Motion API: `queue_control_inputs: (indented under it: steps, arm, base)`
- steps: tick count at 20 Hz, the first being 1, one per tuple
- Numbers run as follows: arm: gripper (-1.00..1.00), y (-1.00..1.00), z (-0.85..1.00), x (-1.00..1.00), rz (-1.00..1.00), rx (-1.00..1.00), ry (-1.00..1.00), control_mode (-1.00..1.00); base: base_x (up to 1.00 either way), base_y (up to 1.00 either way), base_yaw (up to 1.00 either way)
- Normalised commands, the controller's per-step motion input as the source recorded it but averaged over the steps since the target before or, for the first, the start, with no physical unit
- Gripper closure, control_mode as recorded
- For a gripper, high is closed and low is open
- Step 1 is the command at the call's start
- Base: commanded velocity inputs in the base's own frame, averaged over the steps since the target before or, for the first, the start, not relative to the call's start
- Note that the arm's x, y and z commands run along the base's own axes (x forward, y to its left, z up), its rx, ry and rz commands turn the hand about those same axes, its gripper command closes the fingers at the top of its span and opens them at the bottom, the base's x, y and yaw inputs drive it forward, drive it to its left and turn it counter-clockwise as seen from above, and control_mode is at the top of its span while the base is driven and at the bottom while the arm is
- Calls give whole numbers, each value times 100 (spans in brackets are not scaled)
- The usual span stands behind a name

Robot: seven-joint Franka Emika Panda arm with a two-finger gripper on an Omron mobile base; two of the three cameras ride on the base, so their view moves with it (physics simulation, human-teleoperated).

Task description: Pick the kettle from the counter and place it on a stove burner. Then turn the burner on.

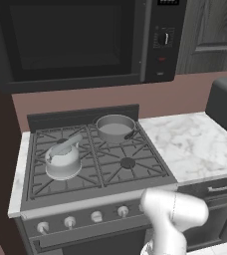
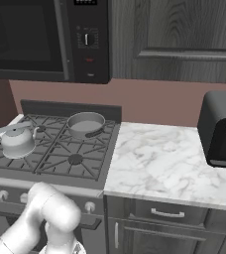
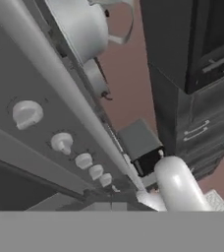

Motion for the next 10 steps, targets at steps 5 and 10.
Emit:
queue_control_inputs:
  steps: [5, 10]
  arm:
    - [100, -100, -20, -73, 0, 20, -26, -100]
    - [100, -100, -2, 8, 7, 17, -3, -100]
  base:
    - [0, 0, 0]
    - [0, 0, 0]
